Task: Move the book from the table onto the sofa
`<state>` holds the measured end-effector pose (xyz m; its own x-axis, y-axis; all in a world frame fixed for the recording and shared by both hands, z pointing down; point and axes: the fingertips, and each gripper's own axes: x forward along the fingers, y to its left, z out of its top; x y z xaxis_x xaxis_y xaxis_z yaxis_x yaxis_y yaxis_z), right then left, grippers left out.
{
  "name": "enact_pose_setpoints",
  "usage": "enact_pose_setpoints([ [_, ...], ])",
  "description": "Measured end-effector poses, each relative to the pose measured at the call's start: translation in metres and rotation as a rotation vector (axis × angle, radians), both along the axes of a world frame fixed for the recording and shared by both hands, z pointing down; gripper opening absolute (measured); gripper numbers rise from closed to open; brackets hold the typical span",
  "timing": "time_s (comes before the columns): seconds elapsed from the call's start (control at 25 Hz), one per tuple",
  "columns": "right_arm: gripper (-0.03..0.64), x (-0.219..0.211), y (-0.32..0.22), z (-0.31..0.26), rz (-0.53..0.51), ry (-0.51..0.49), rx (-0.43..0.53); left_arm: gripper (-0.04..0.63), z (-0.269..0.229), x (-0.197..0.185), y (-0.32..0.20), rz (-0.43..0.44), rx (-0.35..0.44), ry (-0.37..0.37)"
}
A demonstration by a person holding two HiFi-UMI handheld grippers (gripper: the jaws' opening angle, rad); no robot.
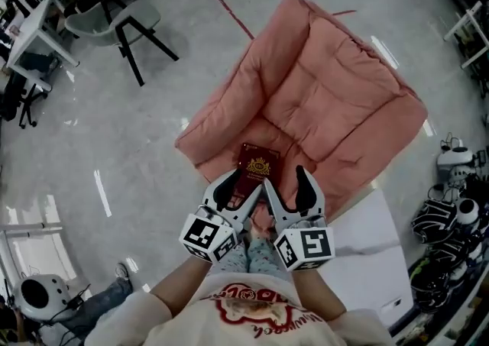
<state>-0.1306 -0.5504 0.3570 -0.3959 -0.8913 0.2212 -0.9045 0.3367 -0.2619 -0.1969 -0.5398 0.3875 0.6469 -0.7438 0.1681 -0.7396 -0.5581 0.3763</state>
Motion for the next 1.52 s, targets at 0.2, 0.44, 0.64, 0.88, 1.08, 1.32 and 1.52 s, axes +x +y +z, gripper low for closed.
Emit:
enact_pose_setpoints([
  [0.2, 0.277, 0.001, 0.014, -0.034, -0.019, -0.010, 0.063, 0.221, -0.041, 0.000, 0.006, -0.040, 0.059, 0.030],
  [0.44, 0.147, 0.011, 0.010, -0.072, -0.025, -0.014, 0.146, 0.142, -0.080, 0.010, -0.004, -0.069, 0.133, 0.030],
  [0.64, 0.021, 0.002, 0.001, -0.070, -0.077, 0.006, 0.165, 0.023, -0.080, 0.011, -0.010, -0.099, 0.151, 0.010],
  [0.88, 0.002, 0.001, 0.016, -0.066, -0.137, -0.011, 0.161, 0.005, -0.076, 0.017, 0.010, -0.127, 0.143, 0.033],
  [1.08, 0.002, 0.000, 0.034, -0.079, -0.150, -0.015, 0.181, 0.005, -0.089, 0.020, 0.030, -0.106, 0.166, 0.040],
  [1.32, 0.002, -0.014, 0.066, -0.098, -0.149, -0.005, 0.216, 0.005, -0.108, 0.009, 0.062, -0.092, 0.207, 0.054],
  [1.52, 0.002, -0.036, 0.126, -0.094, -0.126, 0.003, 0.224, 0.005, -0.102, -0.019, 0.123, -0.081, 0.203, 0.060],
])
